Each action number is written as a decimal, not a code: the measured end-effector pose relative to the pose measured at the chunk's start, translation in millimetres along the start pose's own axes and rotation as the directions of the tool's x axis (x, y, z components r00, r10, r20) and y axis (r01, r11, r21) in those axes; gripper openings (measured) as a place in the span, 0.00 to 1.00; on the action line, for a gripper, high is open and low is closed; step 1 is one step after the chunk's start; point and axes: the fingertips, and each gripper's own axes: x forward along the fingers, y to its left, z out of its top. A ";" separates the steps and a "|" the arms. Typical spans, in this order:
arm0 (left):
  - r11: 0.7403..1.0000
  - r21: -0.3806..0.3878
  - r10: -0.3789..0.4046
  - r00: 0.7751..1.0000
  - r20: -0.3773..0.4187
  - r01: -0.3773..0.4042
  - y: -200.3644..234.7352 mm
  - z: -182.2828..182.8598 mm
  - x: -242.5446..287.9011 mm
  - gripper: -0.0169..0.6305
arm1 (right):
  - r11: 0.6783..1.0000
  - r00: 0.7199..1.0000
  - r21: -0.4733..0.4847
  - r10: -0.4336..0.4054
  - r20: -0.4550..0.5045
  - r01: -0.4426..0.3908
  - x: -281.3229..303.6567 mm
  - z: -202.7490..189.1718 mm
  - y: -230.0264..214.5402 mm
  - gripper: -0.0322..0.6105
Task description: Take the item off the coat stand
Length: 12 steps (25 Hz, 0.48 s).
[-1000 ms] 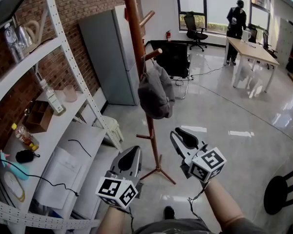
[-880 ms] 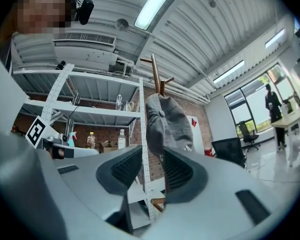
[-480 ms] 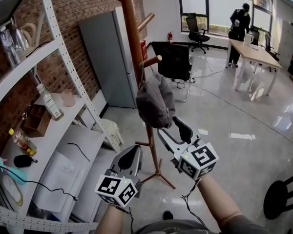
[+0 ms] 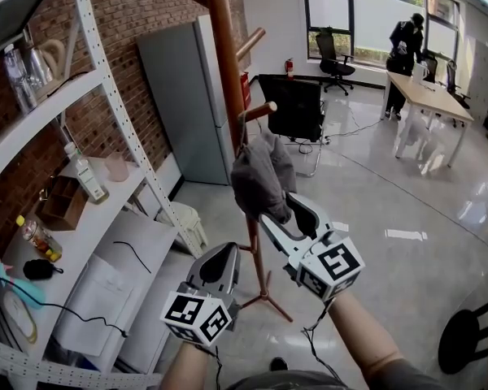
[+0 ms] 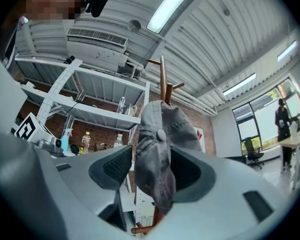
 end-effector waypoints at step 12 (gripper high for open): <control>1.000 -0.025 0.003 1.000 -0.013 -0.003 1.3 -4.3 5.0 0.04 | 0.997 0.997 0.010 -0.077 -0.023 0.077 0.2 -0.5 -22.0 0.11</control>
